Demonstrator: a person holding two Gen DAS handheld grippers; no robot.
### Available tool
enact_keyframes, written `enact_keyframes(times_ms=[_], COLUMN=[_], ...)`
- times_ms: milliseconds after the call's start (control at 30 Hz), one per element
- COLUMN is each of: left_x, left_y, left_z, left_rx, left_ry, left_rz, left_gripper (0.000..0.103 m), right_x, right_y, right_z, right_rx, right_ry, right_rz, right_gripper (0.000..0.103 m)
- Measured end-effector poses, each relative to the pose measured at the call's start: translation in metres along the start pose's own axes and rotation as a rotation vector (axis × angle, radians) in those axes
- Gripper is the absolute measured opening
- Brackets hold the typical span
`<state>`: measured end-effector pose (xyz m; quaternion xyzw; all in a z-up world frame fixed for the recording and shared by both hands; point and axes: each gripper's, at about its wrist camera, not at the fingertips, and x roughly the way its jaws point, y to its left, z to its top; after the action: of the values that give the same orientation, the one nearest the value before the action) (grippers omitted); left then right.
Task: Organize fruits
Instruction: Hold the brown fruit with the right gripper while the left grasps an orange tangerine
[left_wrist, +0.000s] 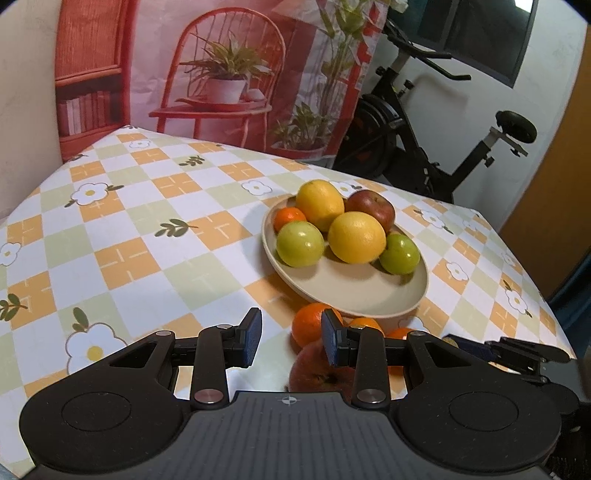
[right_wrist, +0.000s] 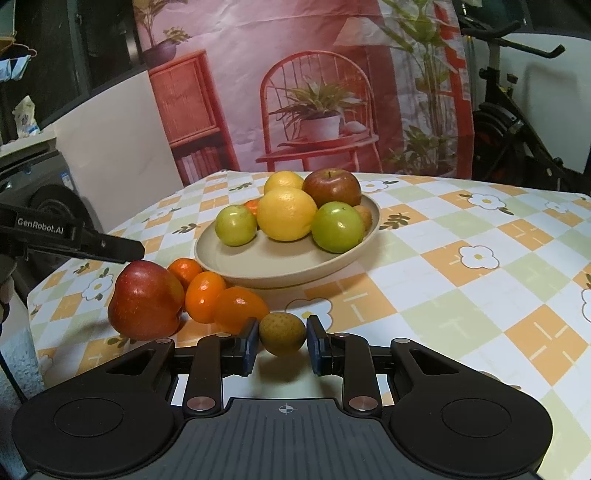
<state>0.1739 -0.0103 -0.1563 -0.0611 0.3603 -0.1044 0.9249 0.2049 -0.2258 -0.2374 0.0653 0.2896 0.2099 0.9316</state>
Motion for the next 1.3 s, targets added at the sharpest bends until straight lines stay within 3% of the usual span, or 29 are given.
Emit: enact_keyframes(times_ms=[400,1300], left_x=[0.001,0.007], left_y=[-0.014,-0.011], left_z=[-0.006,-0.009], left_rx=[0.060,0.039], left_ry=[0.037,0.059], left_rz=[-0.064,-0.061], left_gripper=[0.037,0.037], right_x=[0.000,0.000], right_y=[-0.002,-0.003], right_z=[0.000,0.001], right_rx=[0.011,0.015], right_ry=[-0.002,-0.003], right_rz=[0.002,0.003], right_gripper=[0.025,0.025])
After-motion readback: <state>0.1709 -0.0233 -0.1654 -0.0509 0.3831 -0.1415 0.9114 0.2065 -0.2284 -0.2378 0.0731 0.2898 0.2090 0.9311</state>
